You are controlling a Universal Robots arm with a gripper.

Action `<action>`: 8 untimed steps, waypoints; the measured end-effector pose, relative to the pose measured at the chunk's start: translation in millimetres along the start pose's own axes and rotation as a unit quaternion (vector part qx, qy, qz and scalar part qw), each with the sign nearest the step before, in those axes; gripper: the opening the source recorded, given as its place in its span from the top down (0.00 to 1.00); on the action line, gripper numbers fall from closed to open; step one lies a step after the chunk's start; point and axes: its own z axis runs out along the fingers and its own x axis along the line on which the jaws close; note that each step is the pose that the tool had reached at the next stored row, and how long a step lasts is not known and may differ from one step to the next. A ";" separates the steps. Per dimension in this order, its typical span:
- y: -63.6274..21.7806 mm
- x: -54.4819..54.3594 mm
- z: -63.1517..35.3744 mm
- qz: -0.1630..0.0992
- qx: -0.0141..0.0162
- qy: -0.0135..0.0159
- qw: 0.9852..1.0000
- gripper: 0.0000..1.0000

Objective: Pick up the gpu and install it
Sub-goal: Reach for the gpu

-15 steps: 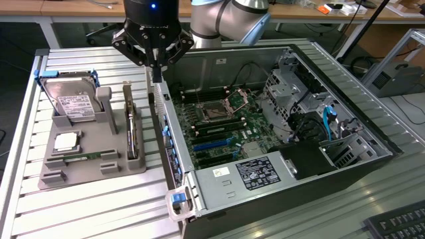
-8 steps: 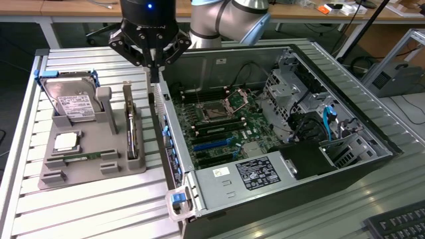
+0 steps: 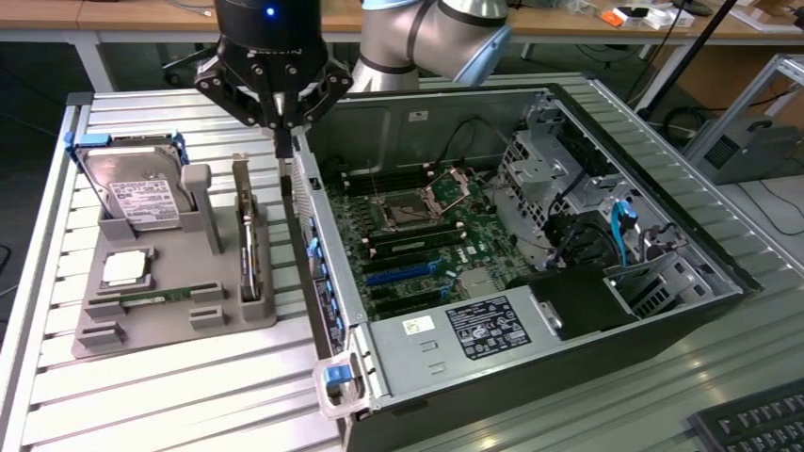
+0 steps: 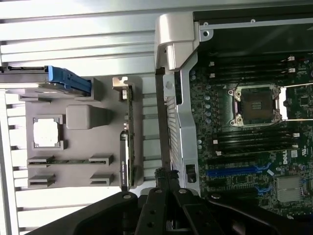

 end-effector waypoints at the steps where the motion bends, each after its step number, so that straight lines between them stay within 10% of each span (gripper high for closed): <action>1: -0.1 1.2 0.0 0.000 0.000 0.000 1.000 0.89; 8: -0.9 12.0 0.0 0.000 0.000 0.000 1.000 0.89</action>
